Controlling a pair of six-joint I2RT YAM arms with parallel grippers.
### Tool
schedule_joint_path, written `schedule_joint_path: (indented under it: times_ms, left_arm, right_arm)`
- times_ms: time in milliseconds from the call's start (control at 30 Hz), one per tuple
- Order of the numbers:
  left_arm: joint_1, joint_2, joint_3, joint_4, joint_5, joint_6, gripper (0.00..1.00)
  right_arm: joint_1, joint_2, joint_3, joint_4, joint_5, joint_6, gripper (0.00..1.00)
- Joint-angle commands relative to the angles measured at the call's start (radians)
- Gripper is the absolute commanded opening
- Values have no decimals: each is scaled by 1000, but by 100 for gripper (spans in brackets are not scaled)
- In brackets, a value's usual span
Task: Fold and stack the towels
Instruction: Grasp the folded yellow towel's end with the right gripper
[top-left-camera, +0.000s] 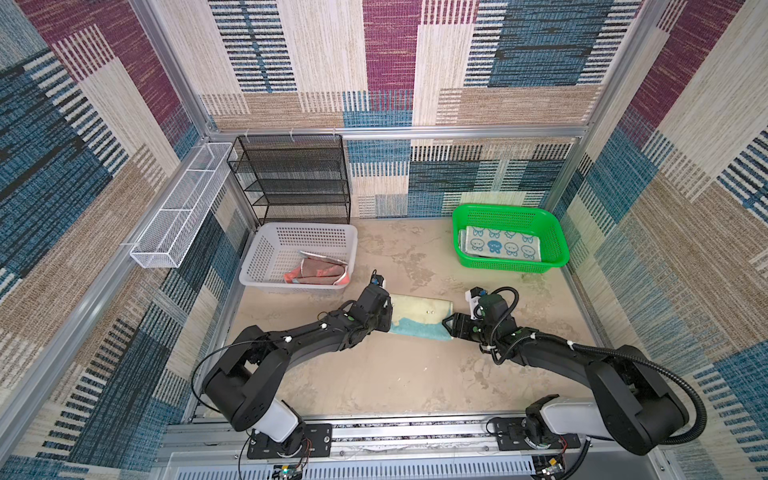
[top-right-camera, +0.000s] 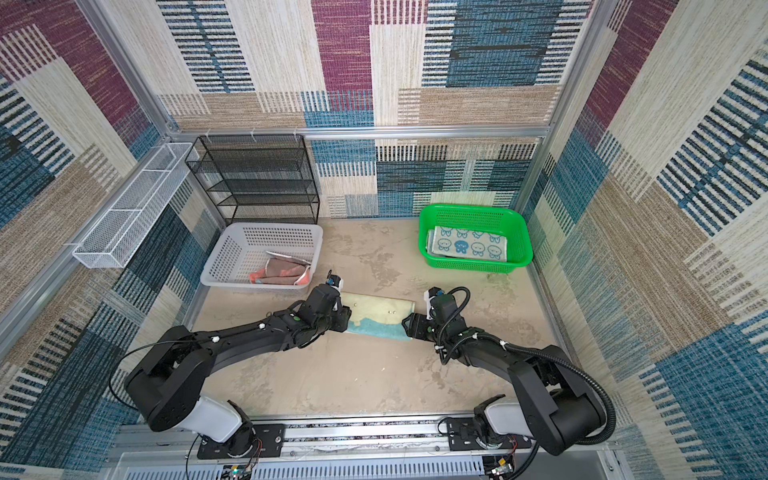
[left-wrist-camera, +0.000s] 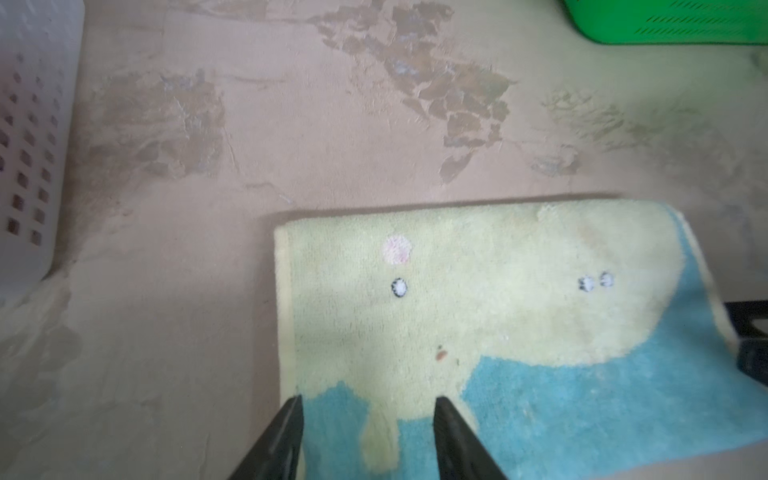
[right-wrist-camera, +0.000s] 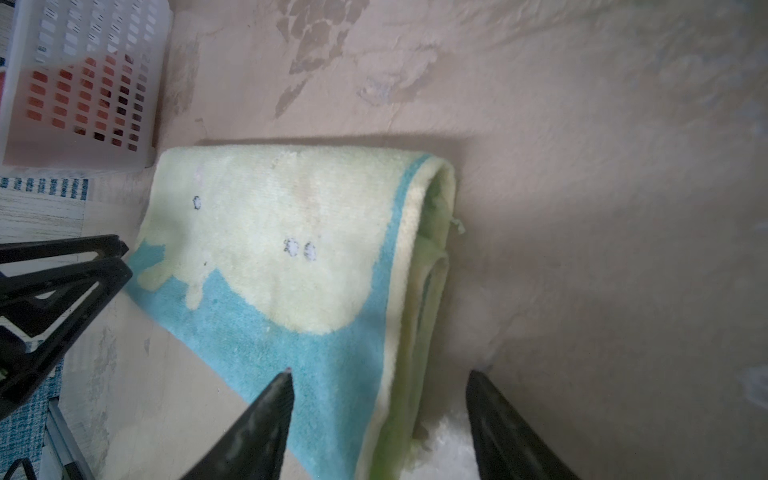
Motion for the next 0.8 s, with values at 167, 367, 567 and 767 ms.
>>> schedule_joint_path:
  times_ms: [167, 367, 567, 767]
  left_arm:
    - [0, 59, -36, 59, 25, -49, 54]
    - [1, 58, -63, 73, 14, -64, 54]
    - [3, 66, -76, 90, 11, -72, 54]
    - [9, 47, -86, 100, 12, -72, 61]
  right_arm:
    - [-2, 83, 9, 83, -24, -9, 58]
    - [-1, 206, 27, 179, -59, -3, 48]
    - [-1, 339, 107, 256, -144, -15, 28]
    - [-1, 356, 224, 169, -96, -94, 0]
